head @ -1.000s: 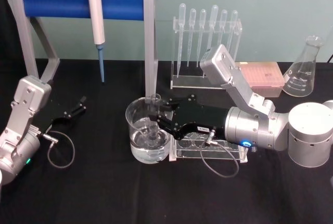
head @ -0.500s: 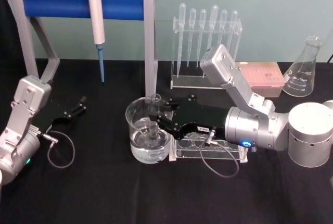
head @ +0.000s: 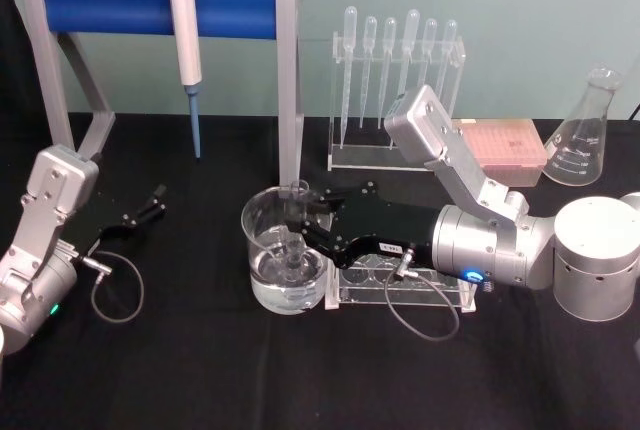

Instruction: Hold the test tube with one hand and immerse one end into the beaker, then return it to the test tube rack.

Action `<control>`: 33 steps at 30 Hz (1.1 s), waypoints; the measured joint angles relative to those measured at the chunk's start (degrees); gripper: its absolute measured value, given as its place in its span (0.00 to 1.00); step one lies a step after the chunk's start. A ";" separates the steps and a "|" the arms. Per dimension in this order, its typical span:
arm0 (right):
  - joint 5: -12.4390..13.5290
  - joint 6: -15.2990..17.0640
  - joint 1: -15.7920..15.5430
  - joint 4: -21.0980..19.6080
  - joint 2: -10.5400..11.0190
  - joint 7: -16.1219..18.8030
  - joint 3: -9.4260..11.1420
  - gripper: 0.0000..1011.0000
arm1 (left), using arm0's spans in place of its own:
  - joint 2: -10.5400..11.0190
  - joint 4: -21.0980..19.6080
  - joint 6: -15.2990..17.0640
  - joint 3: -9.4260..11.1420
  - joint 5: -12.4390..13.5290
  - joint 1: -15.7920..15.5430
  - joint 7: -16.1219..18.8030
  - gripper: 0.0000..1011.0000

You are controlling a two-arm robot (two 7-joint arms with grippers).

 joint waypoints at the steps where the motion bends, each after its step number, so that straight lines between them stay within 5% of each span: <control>1: 0.00 0.00 0.00 0.00 0.00 0.00 0.00 0.24 | 0.00 0.00 0.00 0.00 0.00 0.00 0.00 0.99; 33: 0.00 0.00 0.00 0.00 0.00 0.00 0.00 0.24 | 0.00 0.00 0.00 0.00 0.00 0.00 0.00 0.99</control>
